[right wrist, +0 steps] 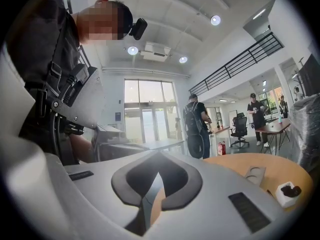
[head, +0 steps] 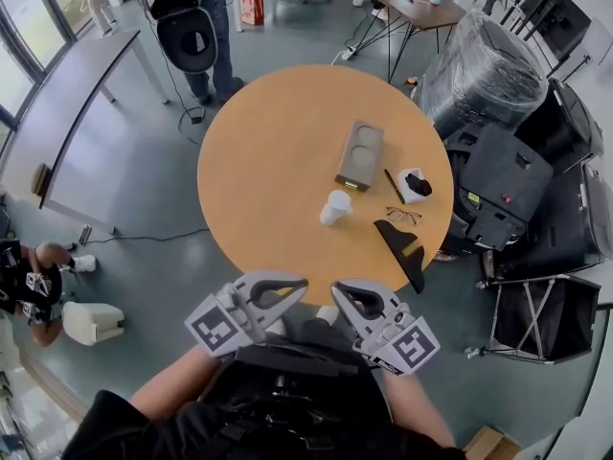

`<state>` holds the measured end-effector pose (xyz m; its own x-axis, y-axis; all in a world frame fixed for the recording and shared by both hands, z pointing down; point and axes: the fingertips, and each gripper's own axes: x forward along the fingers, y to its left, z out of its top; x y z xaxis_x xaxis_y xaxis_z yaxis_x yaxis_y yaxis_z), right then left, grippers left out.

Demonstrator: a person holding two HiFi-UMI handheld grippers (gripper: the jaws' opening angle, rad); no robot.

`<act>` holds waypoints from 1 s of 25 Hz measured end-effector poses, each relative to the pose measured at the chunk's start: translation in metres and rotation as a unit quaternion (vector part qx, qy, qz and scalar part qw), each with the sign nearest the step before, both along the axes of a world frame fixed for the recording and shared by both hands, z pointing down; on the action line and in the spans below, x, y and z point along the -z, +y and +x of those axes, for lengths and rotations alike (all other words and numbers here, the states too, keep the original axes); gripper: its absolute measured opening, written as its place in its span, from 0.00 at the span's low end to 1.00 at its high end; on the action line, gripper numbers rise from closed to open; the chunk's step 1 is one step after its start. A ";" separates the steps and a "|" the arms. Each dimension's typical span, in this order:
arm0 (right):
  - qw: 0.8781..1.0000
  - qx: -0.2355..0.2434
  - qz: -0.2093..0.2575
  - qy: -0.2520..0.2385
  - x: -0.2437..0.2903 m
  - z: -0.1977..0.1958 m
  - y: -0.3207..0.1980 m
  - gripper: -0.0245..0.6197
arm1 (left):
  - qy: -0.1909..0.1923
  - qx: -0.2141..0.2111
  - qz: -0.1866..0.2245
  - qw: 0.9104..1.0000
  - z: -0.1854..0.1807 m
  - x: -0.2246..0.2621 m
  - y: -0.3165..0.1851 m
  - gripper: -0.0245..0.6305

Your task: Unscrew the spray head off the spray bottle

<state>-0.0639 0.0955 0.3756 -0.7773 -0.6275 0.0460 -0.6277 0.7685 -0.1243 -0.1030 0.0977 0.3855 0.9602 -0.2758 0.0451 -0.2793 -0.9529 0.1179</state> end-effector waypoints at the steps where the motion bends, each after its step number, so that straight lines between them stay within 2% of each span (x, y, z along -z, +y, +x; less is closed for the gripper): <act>1: 1.000 0.002 0.001 0.000 0.000 0.007 -0.005 0.06 | -0.001 0.002 -0.002 1.000 0.007 0.000 -0.005 0.08; 14: 0.999 0.051 -0.001 -0.020 -0.010 0.094 -0.063 0.06 | -0.021 0.048 -0.015 0.998 0.099 -0.010 -0.064 0.08; 25: 0.994 0.103 -0.020 -0.025 -0.031 0.152 -0.088 0.06 | -0.051 0.102 -0.042 0.993 0.154 -0.035 -0.083 0.08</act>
